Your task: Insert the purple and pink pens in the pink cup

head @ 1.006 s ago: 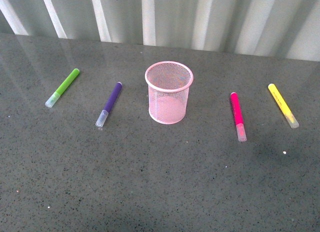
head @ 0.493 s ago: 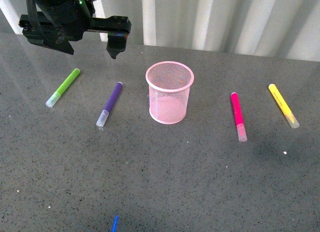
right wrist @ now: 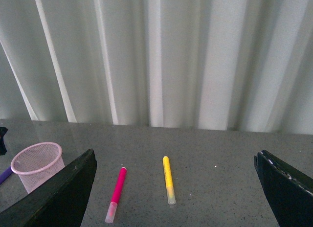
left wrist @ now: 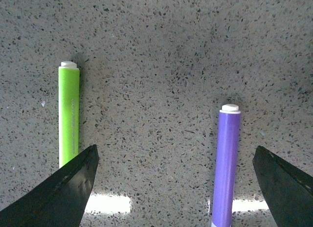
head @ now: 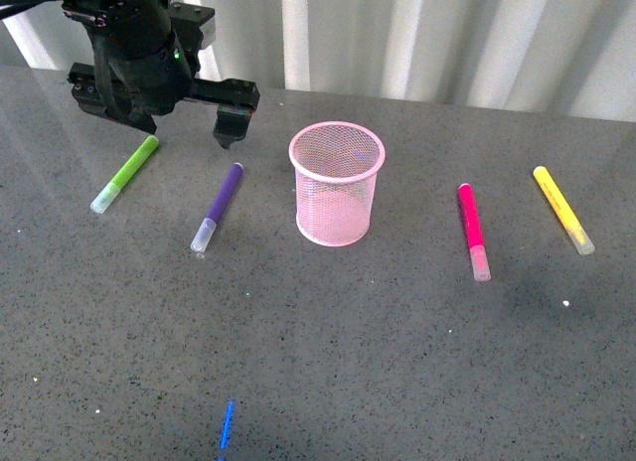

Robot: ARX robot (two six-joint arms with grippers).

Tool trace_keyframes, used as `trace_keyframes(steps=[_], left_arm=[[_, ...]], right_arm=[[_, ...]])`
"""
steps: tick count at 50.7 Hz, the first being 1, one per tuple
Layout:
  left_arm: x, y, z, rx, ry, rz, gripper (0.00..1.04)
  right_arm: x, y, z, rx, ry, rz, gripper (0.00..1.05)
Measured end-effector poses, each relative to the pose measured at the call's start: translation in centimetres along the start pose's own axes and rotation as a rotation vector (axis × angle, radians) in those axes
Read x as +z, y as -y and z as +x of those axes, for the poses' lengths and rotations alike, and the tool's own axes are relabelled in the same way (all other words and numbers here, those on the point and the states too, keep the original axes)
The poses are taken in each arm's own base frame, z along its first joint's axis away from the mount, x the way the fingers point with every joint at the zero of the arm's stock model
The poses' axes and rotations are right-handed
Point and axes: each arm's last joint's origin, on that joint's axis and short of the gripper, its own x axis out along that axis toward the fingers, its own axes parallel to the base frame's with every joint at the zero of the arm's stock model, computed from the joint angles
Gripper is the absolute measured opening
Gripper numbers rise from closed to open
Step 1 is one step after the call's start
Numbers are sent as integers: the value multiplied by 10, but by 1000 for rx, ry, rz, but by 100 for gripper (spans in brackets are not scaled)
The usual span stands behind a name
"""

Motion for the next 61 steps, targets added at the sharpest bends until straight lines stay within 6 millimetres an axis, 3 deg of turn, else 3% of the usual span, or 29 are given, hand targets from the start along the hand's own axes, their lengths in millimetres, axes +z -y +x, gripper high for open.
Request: trace_keyframes(steps=[33,46,61], left_arm=[[-8,31,25,-38,-48,67,98],[-12,35,33,-40,-62,77,98],[-12,43,42,-50,-61,90,41]], right_arm=[[0,0,0,0,0,0,98],[0,0,0,0,0,0,98],[0,0,0,0,0,0,98]])
